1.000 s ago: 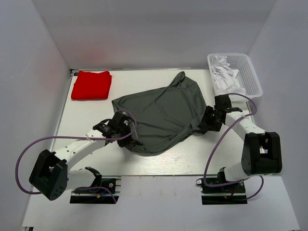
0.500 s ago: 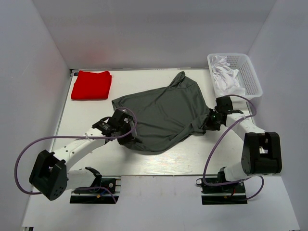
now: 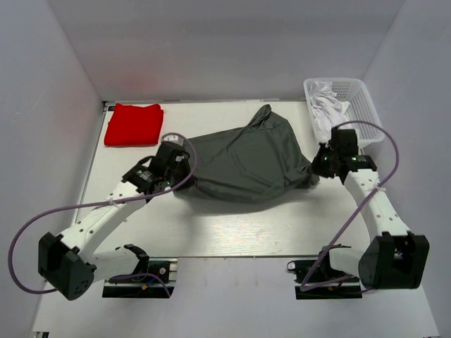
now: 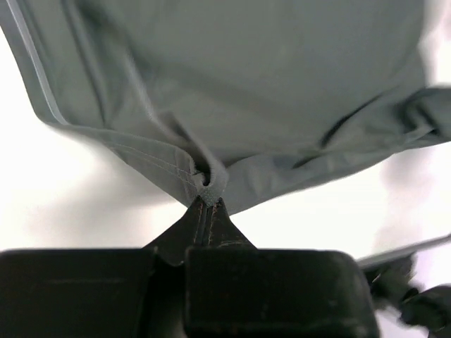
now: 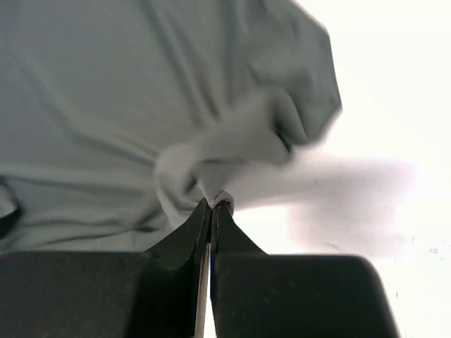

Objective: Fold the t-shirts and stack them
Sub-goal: Flatten out the tshirt

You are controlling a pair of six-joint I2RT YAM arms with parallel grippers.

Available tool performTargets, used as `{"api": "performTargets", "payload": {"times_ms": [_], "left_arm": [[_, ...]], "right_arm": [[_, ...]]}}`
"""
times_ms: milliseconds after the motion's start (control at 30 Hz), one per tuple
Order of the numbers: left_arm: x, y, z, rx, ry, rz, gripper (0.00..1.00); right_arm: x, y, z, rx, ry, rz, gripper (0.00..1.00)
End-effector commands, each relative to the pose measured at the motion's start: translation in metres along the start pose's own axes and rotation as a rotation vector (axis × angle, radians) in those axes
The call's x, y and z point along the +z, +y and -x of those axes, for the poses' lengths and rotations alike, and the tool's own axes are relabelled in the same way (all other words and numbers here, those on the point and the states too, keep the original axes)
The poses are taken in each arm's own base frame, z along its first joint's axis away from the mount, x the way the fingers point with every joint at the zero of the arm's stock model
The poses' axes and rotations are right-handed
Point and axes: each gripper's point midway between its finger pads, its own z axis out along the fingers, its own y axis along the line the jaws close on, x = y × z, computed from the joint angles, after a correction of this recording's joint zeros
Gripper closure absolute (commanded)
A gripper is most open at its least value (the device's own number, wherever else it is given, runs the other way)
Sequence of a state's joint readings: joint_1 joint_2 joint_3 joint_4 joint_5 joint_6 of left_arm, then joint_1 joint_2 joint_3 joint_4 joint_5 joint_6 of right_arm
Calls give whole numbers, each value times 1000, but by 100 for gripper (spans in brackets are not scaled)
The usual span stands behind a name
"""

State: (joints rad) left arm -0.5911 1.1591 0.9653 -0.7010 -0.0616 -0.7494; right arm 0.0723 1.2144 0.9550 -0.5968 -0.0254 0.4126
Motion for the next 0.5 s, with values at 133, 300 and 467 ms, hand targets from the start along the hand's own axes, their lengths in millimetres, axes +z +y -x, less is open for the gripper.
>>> {"api": "performTargets", "payload": {"times_ms": [133, 300, 467], "left_arm": [[-101, -20, 116, -1, -495, -21, 100], [-175, -12, 172, -87, -805, 10, 100], [-221, -23, 191, -64, -933, -66, 100]], "right_arm": [[-112, 52, 129, 39, -455, 125, 100], [-177, 43, 188, 93, -668, 14, 100], [-246, 59, 217, 66, -885, 97, 100]]}}
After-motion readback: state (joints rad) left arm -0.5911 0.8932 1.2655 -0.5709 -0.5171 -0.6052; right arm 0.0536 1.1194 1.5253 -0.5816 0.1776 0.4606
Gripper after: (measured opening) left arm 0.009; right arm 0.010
